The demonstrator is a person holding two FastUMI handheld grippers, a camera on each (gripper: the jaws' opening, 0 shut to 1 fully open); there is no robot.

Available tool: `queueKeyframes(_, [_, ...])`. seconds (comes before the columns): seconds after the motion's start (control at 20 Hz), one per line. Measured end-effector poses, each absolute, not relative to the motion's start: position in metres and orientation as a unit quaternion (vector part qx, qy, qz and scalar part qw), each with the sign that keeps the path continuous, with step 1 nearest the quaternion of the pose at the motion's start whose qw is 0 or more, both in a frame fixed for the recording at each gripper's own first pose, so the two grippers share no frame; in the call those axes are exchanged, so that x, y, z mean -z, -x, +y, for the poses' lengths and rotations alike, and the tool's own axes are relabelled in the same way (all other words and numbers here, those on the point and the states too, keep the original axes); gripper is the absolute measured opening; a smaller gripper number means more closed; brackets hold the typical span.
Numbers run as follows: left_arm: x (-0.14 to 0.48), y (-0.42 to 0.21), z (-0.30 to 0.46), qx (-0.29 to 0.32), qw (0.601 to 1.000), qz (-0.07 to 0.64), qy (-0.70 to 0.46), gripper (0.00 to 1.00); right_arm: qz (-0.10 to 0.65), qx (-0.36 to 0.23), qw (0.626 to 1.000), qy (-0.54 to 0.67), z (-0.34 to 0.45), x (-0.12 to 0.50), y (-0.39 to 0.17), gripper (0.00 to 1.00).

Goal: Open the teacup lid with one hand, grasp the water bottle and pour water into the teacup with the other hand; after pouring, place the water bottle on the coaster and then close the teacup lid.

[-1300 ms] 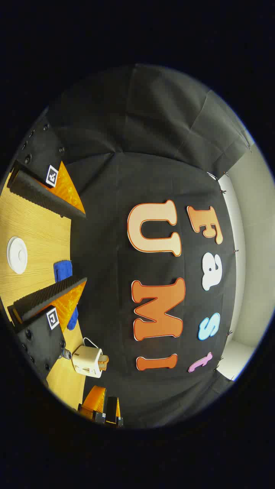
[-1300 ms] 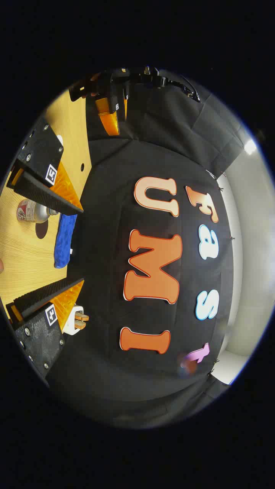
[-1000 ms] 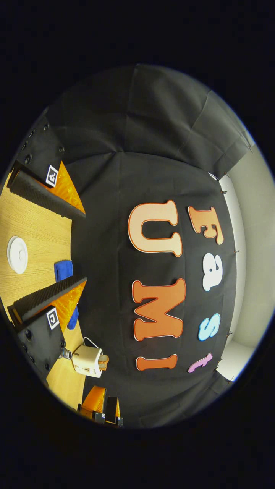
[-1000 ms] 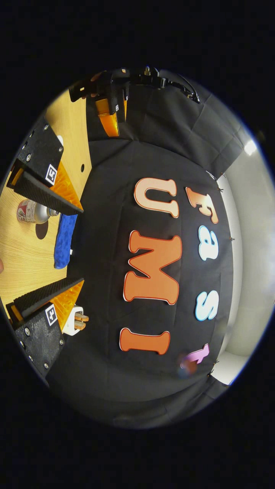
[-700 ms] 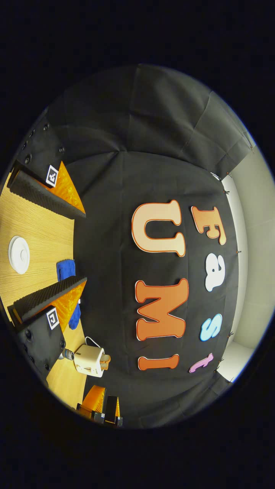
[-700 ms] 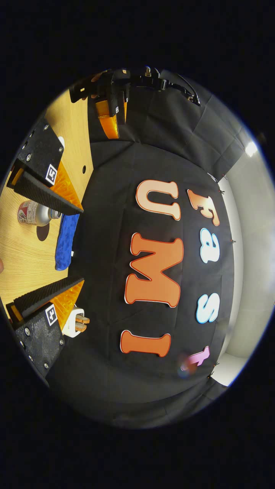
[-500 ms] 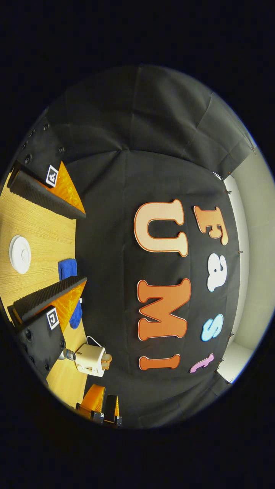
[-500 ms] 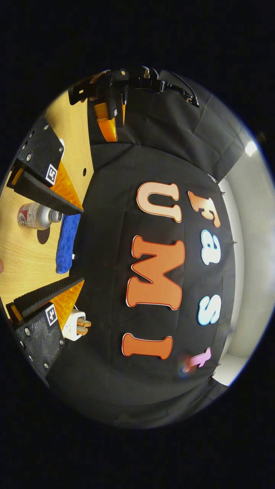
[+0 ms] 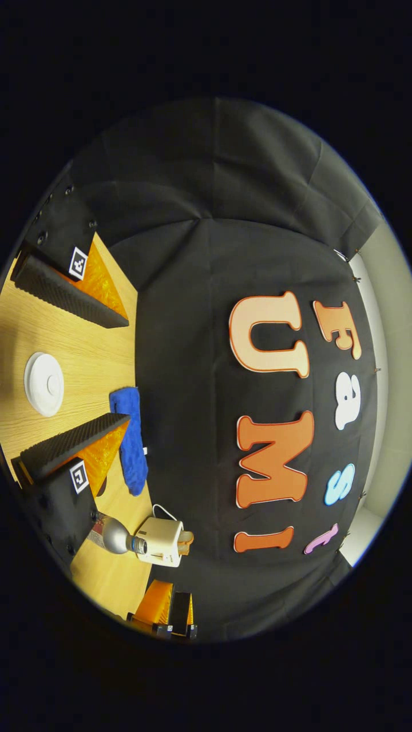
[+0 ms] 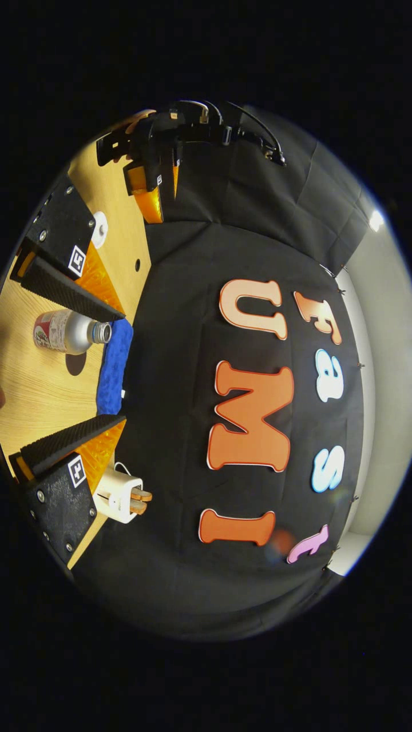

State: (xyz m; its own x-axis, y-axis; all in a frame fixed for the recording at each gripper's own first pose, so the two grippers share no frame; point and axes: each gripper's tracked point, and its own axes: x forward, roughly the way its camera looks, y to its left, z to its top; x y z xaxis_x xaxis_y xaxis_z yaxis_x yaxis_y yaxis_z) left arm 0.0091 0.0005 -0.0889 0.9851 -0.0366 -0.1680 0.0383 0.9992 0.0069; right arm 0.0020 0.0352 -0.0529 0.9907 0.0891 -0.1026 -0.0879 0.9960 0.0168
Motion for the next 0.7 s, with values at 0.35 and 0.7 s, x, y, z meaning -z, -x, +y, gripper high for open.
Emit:
queueKeyframes(0.35, [0.136,-0.011,-0.003,0.030,0.992,0.125,-0.011,0.99,0.103,-0.071,0.992,-0.011,0.055,0.100,-0.003,0.98])
queueKeyframes(0.7, [0.178,-0.015,-0.012,0.046,0.984,0.172,-0.008,0.94,0.143,-0.087,0.986,-0.002,0.068,0.139,-0.009,0.98])
